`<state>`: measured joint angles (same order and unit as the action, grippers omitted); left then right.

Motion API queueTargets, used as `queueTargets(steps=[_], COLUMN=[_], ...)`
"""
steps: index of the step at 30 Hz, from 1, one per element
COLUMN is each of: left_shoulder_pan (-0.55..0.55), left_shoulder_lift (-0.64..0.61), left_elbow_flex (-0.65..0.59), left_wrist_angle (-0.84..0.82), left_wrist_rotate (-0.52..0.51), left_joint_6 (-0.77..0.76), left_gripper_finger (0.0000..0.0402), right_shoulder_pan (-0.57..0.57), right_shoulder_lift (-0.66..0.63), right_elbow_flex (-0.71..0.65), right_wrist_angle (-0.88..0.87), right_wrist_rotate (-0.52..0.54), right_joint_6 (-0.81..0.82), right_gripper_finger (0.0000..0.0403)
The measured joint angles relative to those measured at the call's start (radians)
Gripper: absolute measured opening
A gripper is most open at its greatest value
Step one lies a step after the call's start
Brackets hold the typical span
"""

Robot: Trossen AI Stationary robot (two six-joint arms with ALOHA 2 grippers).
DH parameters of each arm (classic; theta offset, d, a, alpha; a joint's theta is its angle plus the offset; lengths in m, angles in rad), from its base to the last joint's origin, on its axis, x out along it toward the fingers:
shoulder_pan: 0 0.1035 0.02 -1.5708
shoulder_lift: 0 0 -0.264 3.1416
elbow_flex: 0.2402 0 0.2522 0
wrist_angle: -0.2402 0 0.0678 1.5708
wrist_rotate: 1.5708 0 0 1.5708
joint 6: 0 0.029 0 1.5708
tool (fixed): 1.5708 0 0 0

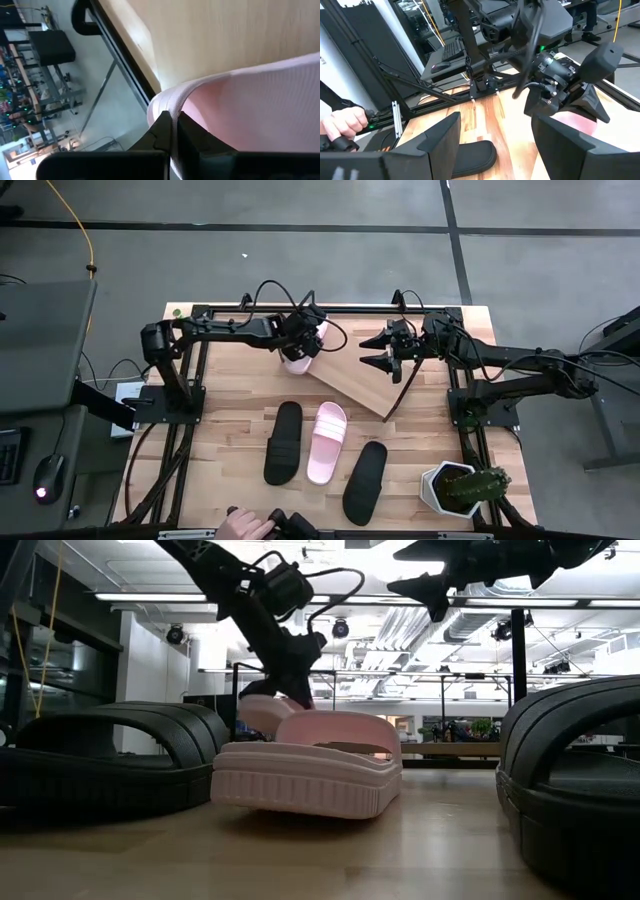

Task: Pick and place slides into the shelf
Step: Put the left pink slipper on the shelf

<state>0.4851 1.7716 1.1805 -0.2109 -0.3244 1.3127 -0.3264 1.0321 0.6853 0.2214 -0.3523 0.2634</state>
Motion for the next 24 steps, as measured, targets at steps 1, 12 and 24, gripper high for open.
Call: queueTargets(steps=[1, 12, 24], left_shoulder_pan=[0.0, 0.013, 0.012], left_shoulder_lift=[0.005, 0.041, 0.044], left_elbow_flex=[0.0, 0.002, 0.001], left_wrist_angle=[0.001, 0.002, -0.006], left_wrist_rotate=[-0.001, -0.013, -0.034], left_joint_6=[0.0, -0.029, -0.055], left_gripper_finger=[0.0001, 0.0031, 0.0081], right_shoulder_pan=[0.0, 0.0, 0.0], right_shoulder_lift=[0.0, 0.0, 0.0], right_elbow_flex=[0.0, 0.0, 0.0], right_wrist_angle=[0.0, -0.001, -0.01], right_wrist_rotate=[0.0, 0.0, 0.0], right_joint_6=[0.0, -0.001, -0.002], right_gripper_finger=[0.0233, 0.0233, 0.0233])
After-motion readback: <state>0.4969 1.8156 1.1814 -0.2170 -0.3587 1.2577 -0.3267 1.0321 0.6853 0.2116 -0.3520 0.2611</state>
